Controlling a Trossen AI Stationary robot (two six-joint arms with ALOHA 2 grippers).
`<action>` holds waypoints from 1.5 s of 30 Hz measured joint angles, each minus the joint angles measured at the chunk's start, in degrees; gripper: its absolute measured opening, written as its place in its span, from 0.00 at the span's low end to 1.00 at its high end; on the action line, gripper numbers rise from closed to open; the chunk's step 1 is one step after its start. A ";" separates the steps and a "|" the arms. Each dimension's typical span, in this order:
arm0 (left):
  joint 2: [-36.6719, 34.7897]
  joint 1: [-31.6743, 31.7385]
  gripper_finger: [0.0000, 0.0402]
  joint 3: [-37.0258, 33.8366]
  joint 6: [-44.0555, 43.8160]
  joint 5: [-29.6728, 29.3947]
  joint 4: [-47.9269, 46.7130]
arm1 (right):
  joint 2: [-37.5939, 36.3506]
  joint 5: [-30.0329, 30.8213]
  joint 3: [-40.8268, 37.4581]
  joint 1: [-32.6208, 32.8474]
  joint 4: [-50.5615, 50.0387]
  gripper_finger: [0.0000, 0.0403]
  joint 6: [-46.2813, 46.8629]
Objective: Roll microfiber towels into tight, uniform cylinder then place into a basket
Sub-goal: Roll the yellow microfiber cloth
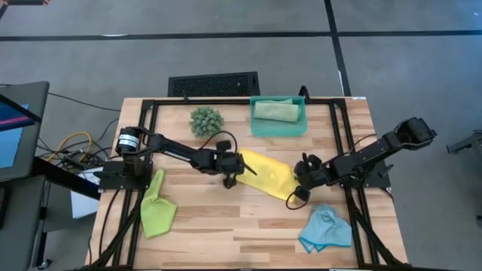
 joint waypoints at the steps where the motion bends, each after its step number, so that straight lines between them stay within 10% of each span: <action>1: -0.15 -0.25 0.20 0.54 0.00 -1.61 -1.30 | -0.54 -0.01 -0.04 0.11 0.09 0.06 0.02; 7: -0.96 -3.62 0.20 3.65 -0.47 -1.79 -4.49 | -5.70 3.45 1.02 0.93 -0.67 0.04 -0.34; 15: -0.96 -5.35 0.20 1.28 2.71 15.87 0.59 | -6.03 3.90 0.76 3.80 1.97 0.05 -2.44; 24: -0.94 -2.45 0.20 -1.22 3.45 13.26 -0.25 | 0.95 -4.86 0.85 4.26 3.96 0.05 -3.03; 36: -0.94 -2.72 0.20 2.40 -3.74 -6.05 -12.34 | 2.08 -13.45 0.83 5.92 19.74 0.04 -17.34; 45: -0.94 -3.81 0.20 2.64 2.10 7.36 0.87 | 0.97 -9.54 0.84 5.71 10.15 0.05 -11.83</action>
